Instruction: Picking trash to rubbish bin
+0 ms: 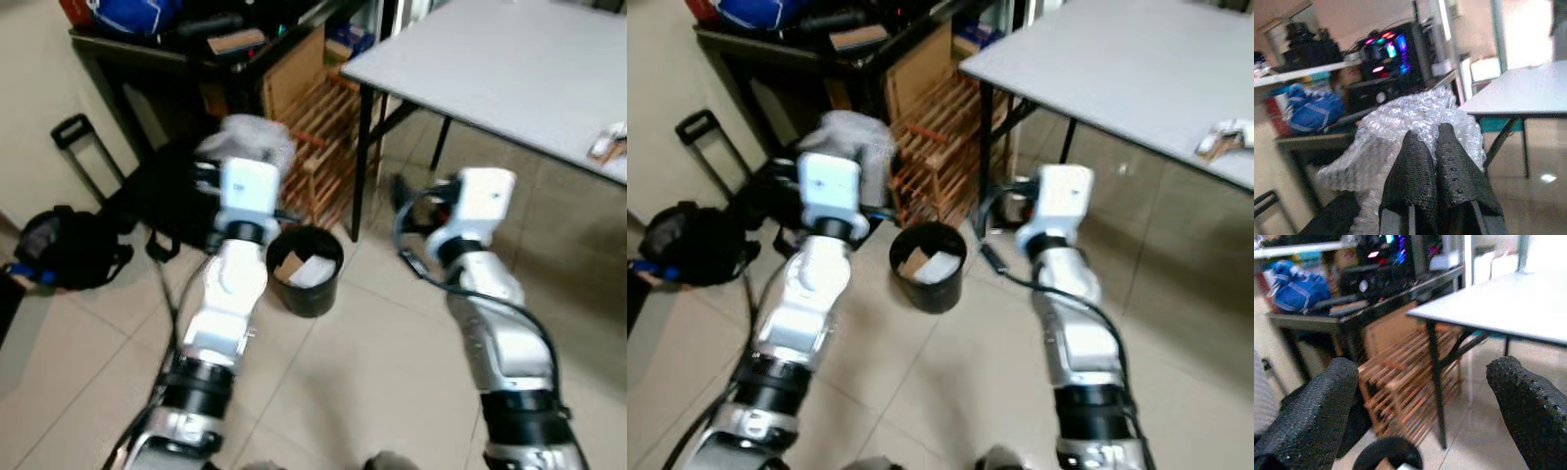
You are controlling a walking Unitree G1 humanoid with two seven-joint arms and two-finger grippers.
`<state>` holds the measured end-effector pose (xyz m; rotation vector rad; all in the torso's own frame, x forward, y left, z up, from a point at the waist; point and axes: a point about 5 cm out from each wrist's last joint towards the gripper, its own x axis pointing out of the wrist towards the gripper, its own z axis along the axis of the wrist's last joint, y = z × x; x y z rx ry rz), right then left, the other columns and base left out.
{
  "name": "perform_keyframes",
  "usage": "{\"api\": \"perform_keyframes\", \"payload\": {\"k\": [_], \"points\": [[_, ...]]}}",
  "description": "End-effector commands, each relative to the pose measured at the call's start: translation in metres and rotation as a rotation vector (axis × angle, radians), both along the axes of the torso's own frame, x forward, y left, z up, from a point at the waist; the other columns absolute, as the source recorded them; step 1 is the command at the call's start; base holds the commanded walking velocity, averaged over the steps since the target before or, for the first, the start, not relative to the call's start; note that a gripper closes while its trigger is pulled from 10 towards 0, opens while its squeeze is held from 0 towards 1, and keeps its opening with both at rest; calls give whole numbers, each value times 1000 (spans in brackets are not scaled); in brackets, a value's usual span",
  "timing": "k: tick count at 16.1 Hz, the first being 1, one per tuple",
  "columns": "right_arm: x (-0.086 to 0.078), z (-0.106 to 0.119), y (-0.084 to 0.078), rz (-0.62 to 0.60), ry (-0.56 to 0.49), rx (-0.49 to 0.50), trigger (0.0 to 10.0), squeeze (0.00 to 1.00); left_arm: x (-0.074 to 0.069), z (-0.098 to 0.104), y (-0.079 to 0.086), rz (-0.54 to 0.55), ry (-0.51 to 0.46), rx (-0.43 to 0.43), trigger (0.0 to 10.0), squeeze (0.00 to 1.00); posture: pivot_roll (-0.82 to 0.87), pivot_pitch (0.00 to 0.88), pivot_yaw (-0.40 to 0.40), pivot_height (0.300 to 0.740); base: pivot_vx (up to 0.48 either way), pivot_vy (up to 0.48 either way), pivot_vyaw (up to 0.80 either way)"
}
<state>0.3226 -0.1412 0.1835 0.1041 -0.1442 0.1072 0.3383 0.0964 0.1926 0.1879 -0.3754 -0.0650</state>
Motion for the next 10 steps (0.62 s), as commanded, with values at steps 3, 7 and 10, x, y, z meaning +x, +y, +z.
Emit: {"api": "perform_keyframes", "payload": {"k": [3,7,10], "points": [[-1,2,10,28,-11,5,10000,0,1,0,11,30,2,4,10000,0,-63,151,71,740,325,0,-267],[-1,1,12,37,-9,10,10000,0,2,-1,12,33,12,11,10000,0,-61,151,72,740,322,0,0],[-1,0,14,52,-3,11,10000,0,2,-2,12,32,16,12,10000,0,-62,150,72,740,326,0,-263]]}}
